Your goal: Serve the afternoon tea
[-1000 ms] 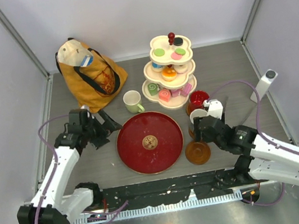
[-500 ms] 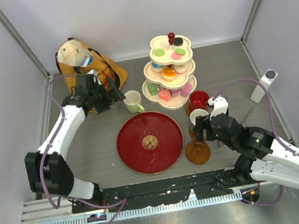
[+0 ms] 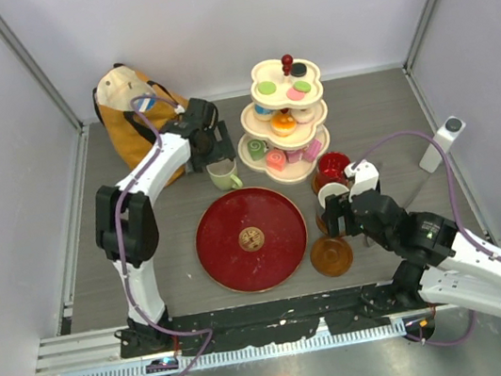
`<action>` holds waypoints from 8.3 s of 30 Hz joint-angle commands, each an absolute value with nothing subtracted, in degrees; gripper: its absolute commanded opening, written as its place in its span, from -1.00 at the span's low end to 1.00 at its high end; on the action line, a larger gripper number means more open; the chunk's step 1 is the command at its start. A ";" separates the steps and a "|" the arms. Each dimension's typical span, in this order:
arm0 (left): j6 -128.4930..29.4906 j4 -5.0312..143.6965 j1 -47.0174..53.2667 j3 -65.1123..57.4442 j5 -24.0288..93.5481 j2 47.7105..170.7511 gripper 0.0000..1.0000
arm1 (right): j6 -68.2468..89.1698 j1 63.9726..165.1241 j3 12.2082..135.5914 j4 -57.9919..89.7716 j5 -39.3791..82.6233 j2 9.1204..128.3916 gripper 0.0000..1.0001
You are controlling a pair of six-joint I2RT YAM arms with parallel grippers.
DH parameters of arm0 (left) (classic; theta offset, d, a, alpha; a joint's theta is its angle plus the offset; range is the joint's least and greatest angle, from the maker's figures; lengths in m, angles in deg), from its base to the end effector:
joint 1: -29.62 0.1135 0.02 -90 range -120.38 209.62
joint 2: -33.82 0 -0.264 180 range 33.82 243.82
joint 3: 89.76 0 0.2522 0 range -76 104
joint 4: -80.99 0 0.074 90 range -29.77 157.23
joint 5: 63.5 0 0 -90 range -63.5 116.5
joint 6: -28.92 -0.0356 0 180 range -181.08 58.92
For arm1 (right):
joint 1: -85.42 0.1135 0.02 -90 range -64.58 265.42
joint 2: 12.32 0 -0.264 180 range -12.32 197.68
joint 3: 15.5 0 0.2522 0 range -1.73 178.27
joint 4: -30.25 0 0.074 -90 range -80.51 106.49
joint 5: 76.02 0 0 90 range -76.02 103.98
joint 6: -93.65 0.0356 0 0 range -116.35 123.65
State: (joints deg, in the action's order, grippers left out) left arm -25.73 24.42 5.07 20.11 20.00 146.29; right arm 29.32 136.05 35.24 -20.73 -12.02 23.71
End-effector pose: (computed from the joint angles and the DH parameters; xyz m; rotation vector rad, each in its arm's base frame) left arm 0.3918 -0.1745 0.2521 -0.2864 2.5953 -0.2309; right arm 0.0983 0.0952 0.2701 -0.2171 2.1333 0.2798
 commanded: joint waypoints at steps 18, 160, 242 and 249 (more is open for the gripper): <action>-21.89 25.92 3.96 16.28 14.81 137.37 0.99 | 27.99 136.22 36.06 -16.65 -11.94 23.80 0.71; -1.84 13.53 -10.37 -22.65 11.29 82.78 0.99 | 45.92 158.28 30.34 -29.92 -17.92 19.05 -0.88; -9.49 16.44 15.12 -30.92 15.08 75.49 0.99 | 30.10 88.67 48.81 -7.77 -20.02 36.55 0.99; -9.40 16.43 15.21 -31.53 14.63 72.67 0.99 | 30.72 88.67 42.75 -3.38 -17.40 27.15 0.99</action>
